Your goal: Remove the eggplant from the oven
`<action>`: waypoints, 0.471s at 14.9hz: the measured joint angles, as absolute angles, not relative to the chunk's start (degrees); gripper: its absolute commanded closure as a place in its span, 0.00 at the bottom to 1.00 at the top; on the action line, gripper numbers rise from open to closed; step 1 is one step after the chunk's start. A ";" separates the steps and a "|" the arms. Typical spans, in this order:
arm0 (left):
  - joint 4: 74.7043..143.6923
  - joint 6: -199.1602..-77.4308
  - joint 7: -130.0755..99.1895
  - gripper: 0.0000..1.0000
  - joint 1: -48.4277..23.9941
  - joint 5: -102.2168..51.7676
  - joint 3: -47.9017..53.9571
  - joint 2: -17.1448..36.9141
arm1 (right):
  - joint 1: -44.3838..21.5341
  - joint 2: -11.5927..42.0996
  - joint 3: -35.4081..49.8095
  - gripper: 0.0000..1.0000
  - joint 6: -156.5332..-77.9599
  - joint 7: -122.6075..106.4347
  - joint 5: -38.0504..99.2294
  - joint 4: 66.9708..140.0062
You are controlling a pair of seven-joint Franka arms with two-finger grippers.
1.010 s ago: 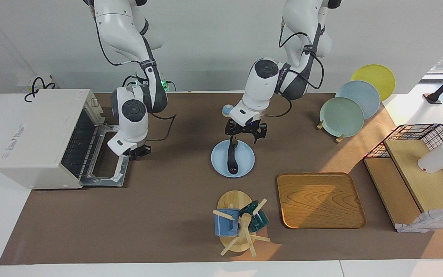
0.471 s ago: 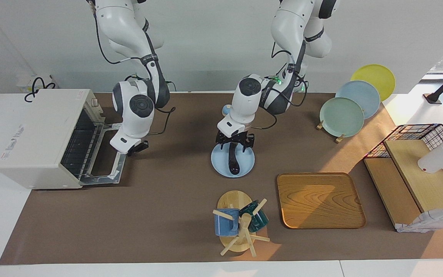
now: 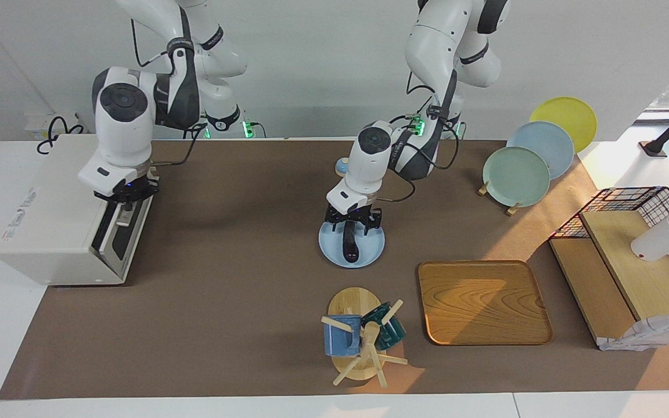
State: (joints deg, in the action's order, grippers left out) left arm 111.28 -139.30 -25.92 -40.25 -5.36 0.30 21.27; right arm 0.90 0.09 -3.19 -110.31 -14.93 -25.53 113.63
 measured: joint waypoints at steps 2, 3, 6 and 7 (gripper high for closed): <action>111.22 -139.54 -25.92 0.52 -40.25 -5.36 0.26 21.27 | 1.83 -0.78 -3.18 0.91 -109.10 -15.86 -21.67 112.80; 111.07 -139.55 -25.91 0.63 -40.24 -5.36 0.19 21.27 | 1.82 -1.33 -3.14 0.83 -106.65 -15.86 -18.75 111.35; 110.39 -139.54 -25.90 0.95 -40.14 -5.36 -0.15 21.27 | 1.79 -2.71 -3.03 0.52 -96.12 -15.88 -6.61 101.94; 110.29 -139.53 -25.90 1.00 -40.13 -5.36 -0.20 21.27 | 1.75 -2.99 -2.93 0.15 -93.30 -15.88 -4.63 99.05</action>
State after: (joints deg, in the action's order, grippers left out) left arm 110.29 -139.53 -25.90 -40.13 -5.36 -0.20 21.27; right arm 1.75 -2.99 -2.93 -93.30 -15.88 -4.63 99.05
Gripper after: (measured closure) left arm 0.714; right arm 0.753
